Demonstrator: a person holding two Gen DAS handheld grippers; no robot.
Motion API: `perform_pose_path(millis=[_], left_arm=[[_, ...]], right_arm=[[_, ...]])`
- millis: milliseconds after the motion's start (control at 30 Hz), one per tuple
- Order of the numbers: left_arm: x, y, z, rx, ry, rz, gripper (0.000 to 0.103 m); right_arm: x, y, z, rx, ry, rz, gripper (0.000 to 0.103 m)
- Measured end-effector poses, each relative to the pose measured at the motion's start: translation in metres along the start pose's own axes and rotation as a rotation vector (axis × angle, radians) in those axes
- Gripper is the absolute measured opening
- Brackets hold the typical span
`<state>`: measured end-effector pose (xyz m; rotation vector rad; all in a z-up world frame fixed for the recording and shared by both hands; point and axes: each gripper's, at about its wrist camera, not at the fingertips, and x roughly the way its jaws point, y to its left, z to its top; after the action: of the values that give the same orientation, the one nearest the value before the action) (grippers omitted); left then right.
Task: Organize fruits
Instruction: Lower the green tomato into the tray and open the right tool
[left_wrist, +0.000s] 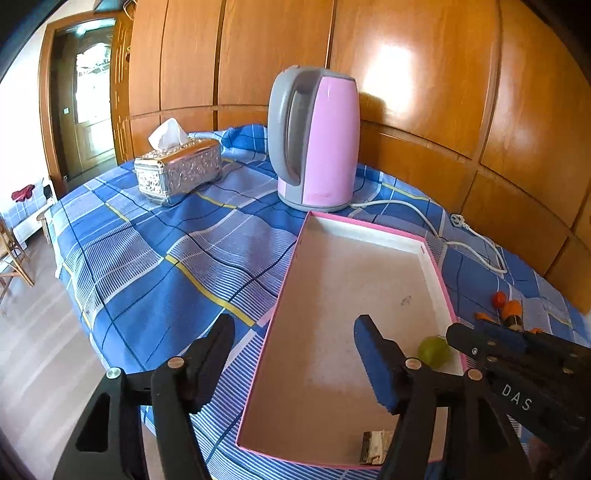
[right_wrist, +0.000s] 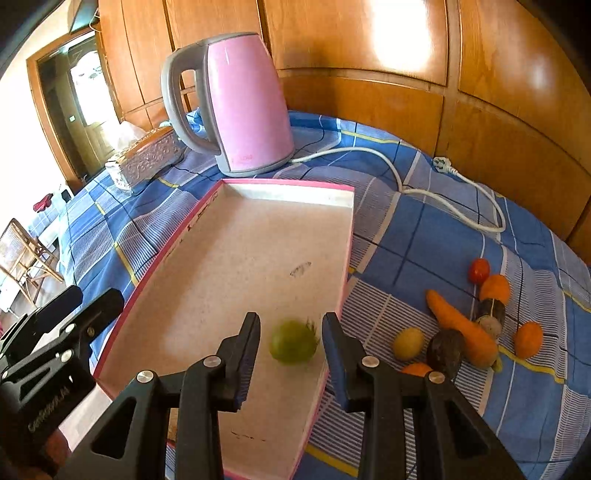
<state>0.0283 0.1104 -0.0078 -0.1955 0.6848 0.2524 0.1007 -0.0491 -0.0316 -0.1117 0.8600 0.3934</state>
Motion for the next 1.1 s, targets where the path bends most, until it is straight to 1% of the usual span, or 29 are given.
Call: perform_pose_path(millis=[233, 500, 667, 1100], left_arm=[[-0.008, -0.01, -0.001, 0.028, -0.018, 0.001, 0.073], [-0.017, -0.02, -0.004, 0.057, -0.031, -0.001, 0.074], [-0.021, -0.031, -0.007, 0.093, -0.036, -0.021, 0.076], [-0.029, -0.066, -0.017, 0.185, -0.025, -0.075, 0.077]], right_arm=[[-0.014, -0.006, -0.007, 0.024, -0.024, -0.025, 0.039], [-0.03, -0.016, -0.02, 0.052, -0.047, -0.056, 0.041], [-0.04, -0.025, -0.03, 0.069, -0.062, -0.078, 0.041], [-0.055, -0.062, -0.046, 0.17, -0.071, -0.127, 0.041]])
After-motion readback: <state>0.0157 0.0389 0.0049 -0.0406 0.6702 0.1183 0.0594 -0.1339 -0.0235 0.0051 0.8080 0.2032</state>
